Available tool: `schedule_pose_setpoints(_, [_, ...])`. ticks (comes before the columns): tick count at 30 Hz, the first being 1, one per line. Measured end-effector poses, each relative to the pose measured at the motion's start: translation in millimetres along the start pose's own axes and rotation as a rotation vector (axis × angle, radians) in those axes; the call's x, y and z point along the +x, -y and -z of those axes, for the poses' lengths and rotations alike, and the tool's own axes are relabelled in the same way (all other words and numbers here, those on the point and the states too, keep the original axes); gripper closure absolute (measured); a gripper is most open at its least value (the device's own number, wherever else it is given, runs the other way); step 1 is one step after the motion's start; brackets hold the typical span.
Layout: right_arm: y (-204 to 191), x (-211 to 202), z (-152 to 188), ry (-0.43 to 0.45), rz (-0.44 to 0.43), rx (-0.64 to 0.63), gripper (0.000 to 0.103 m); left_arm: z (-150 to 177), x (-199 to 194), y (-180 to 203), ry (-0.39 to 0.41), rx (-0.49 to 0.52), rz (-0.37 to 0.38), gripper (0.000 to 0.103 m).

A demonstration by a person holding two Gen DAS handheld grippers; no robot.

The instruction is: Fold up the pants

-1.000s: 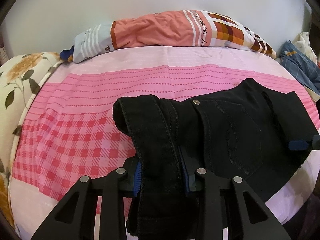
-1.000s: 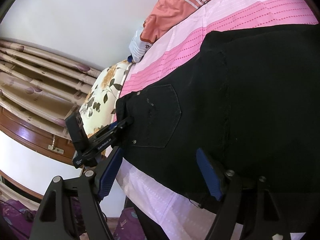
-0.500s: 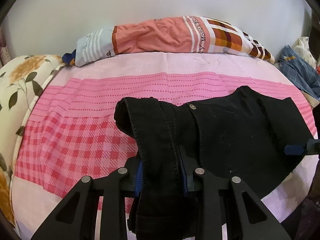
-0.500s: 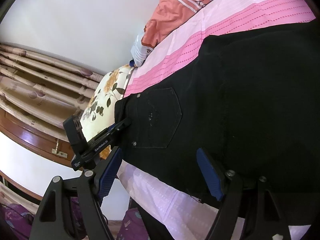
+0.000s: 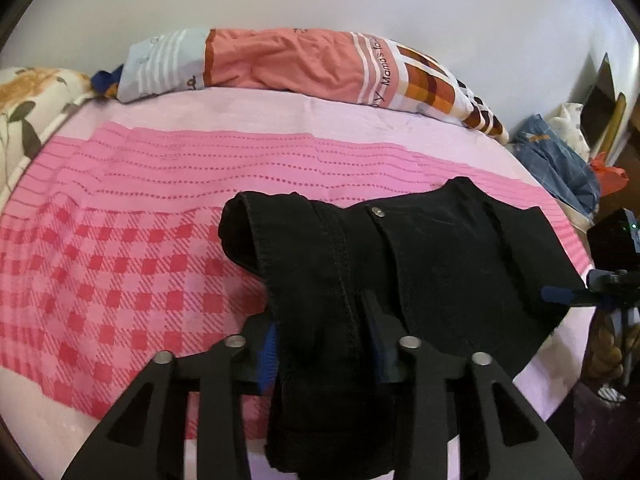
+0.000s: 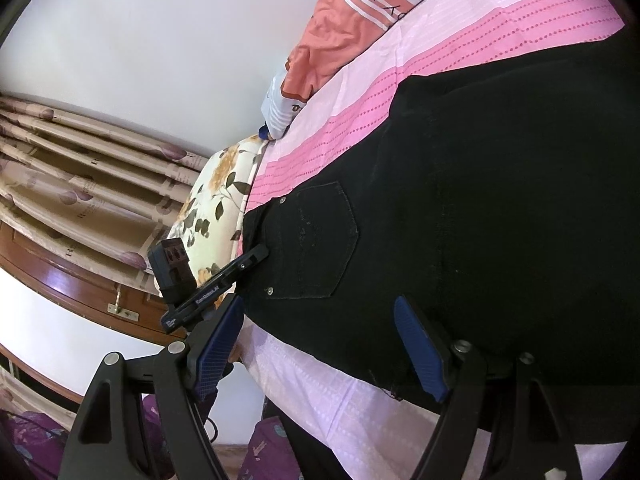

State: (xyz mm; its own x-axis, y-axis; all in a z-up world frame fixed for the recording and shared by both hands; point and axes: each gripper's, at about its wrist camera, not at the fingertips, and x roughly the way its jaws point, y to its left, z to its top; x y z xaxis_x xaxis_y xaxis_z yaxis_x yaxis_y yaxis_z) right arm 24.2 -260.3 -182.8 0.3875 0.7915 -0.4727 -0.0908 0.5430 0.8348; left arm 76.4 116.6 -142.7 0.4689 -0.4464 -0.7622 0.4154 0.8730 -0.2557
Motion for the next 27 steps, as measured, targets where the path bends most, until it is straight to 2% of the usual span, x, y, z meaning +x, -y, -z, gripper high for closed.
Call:
schedule_pose_setpoints(2, [0,0,1,-0.002,0.0,0.001,0.027,0,5,-9,-0.027,-0.015,0.008,0.046])
schedule_pose_setpoints(5, [-2,3,0,-0.006,0.005,0.0,0.026,-1,10,-23,-0.044,-0.056,0.086,0.042])
schedule_pose_setpoints(10, [-1,6,-1,-0.015,0.012,0.007,0.026,-1,23,-41,-0.082,-0.124,0.231,0.041])
schedule_pose_setpoints(12, [-1,7,-1,-0.017,0.012,0.01,0.025,-6,27,-39,-0.111,-0.113,0.243,0.041])
schedule_pose_setpoints(14, [-1,8,-2,-0.018,0.013,0.013,0.025,-11,31,-33,-0.134,-0.087,0.224,0.041])
schedule_pose_setpoints(16, [-2,10,-2,-0.02,0.015,0.014,0.024,-14,34,-26,-0.146,-0.054,0.216,0.055])
schedule_pose_setpoints(19, [-5,11,-1,-0.027,0.004,0.01,0.024,-12,31,-25,-0.13,-0.071,0.207,0.062])
schedule_pose_setpoints(20, [-7,11,-1,-0.029,0.004,0.004,0.024,-11,28,-30,-0.11,-0.105,0.222,0.066])
schedule_pose_setpoints(22, [-7,11,0,-0.031,0.008,-0.003,0.024,-8,23,-35,-0.085,-0.154,0.249,0.068])
schedule_pose_setpoints(27, [1,-2,-7,0.005,0.032,0.0,0.024,-7,15,-29,-0.048,-0.183,0.22,0.071])
